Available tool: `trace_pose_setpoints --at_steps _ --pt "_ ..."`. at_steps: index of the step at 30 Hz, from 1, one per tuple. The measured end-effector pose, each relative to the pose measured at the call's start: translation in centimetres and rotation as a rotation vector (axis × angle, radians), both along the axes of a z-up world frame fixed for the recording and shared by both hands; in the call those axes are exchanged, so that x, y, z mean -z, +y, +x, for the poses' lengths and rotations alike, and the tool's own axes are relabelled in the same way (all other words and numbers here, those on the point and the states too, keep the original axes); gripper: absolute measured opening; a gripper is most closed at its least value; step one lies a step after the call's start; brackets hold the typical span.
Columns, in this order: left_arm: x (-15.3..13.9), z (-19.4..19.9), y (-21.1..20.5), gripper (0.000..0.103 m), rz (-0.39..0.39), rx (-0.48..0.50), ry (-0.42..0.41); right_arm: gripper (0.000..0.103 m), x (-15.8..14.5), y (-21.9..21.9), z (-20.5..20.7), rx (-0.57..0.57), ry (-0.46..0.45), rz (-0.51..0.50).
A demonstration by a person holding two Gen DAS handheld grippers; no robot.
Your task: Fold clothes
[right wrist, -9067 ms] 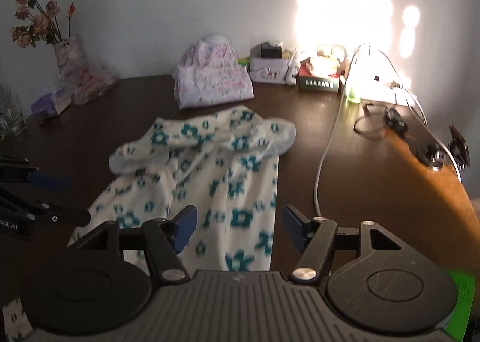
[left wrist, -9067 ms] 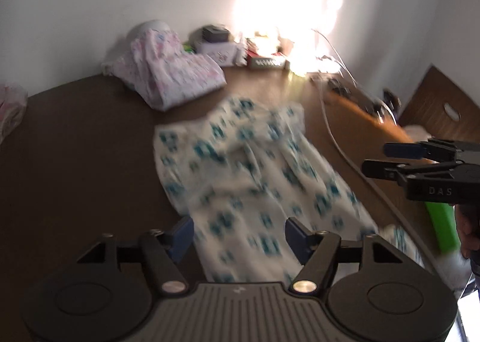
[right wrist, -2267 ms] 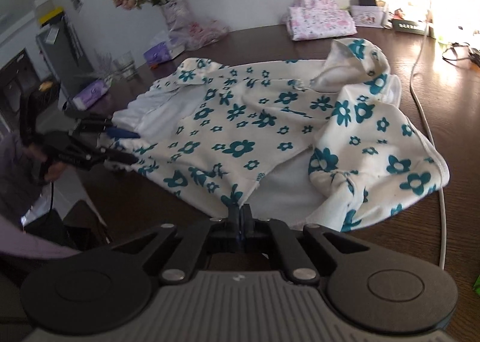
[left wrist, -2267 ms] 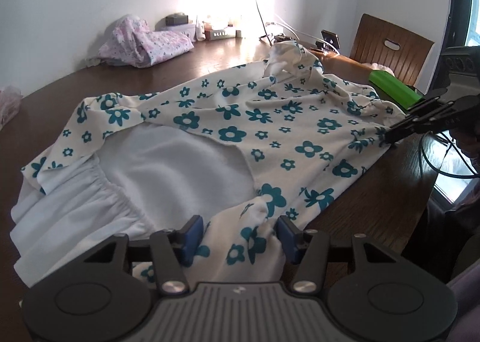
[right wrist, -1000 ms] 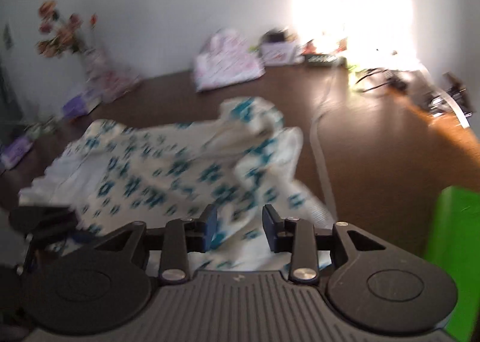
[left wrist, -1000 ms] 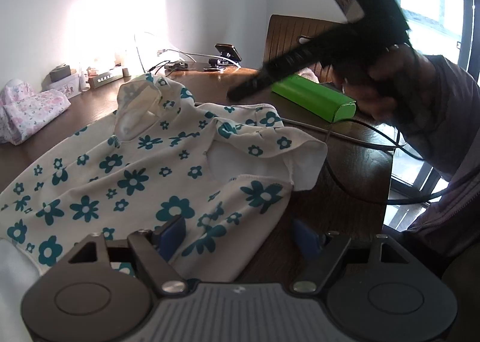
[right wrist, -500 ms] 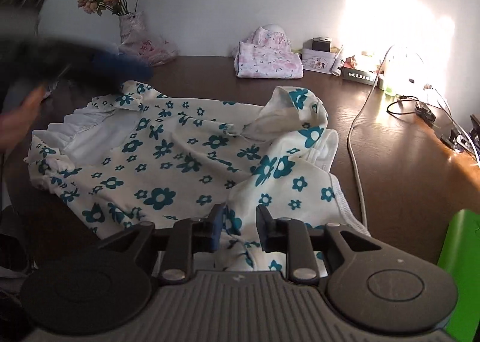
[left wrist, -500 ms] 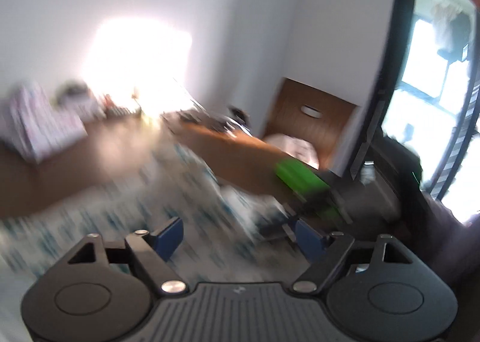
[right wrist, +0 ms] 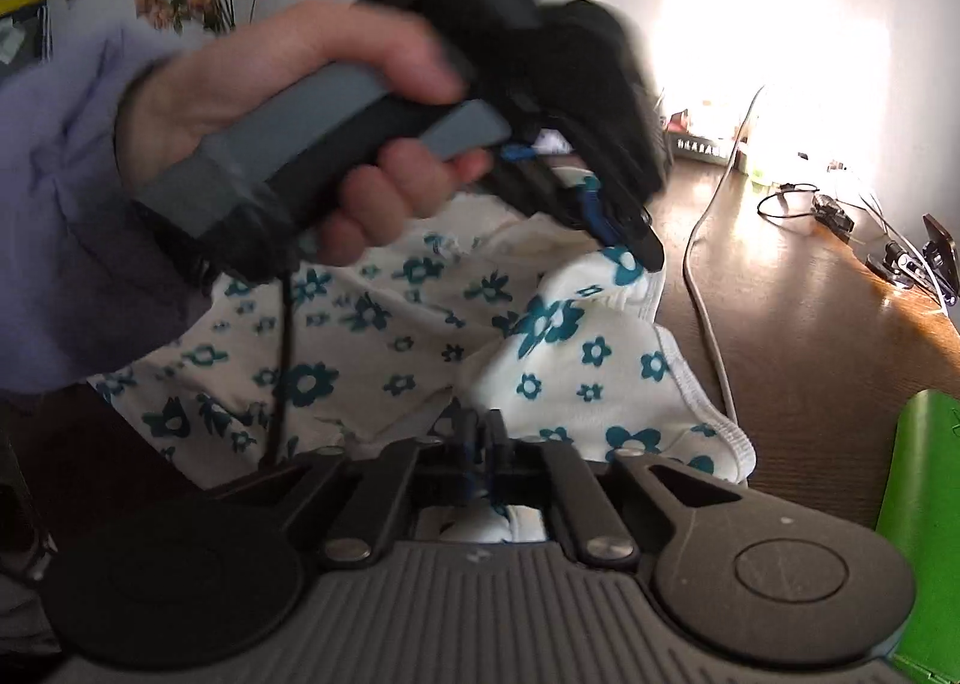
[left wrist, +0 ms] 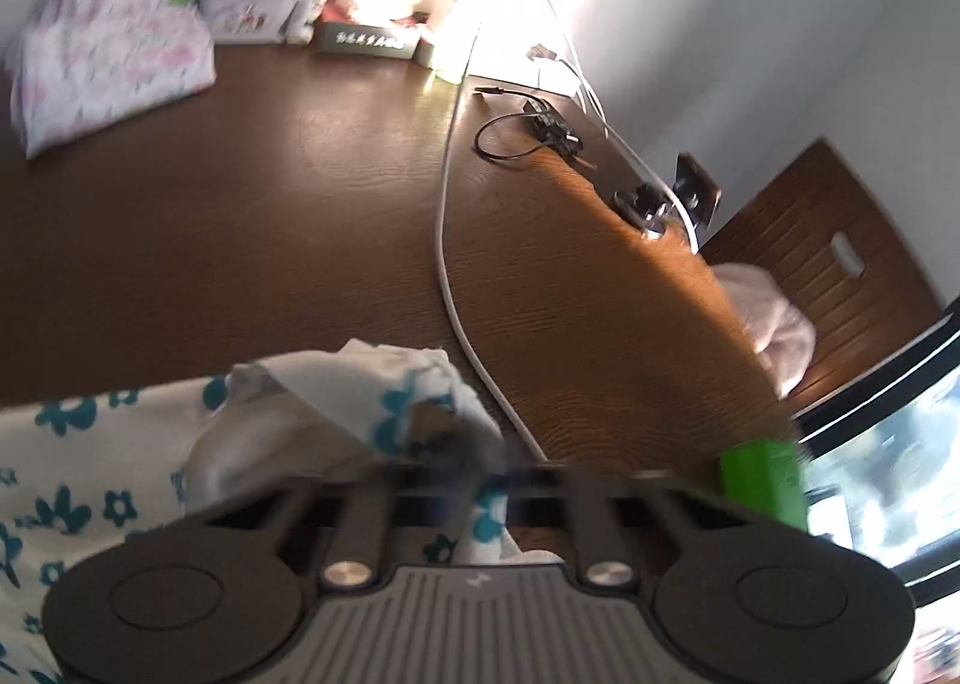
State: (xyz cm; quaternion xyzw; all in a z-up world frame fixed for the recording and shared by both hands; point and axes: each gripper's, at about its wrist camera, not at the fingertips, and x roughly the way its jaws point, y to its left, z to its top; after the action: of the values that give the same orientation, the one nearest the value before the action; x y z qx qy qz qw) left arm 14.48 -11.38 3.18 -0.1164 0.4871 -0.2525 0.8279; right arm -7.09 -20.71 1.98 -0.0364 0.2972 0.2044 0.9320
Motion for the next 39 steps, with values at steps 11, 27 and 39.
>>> trace_pose_setpoints --at_steps 11,27,39 --pt "3.2 -0.2 10.2 0.018 -0.307 -0.253 0.063 0.009 -1.4 -1.0 -0.3 -0.056 -0.031 0.083" --pt "3.1 -0.9 7.2 0.033 -0.167 -0.176 -0.001 0.009 -1.3 -4.3 1.2 0.168 0.047 -0.052" --pt "-0.6 -3.4 6.0 0.033 -0.04 -0.119 -0.168 0.02 -1.0 -3.6 -0.8 0.13 0.022 -0.067"
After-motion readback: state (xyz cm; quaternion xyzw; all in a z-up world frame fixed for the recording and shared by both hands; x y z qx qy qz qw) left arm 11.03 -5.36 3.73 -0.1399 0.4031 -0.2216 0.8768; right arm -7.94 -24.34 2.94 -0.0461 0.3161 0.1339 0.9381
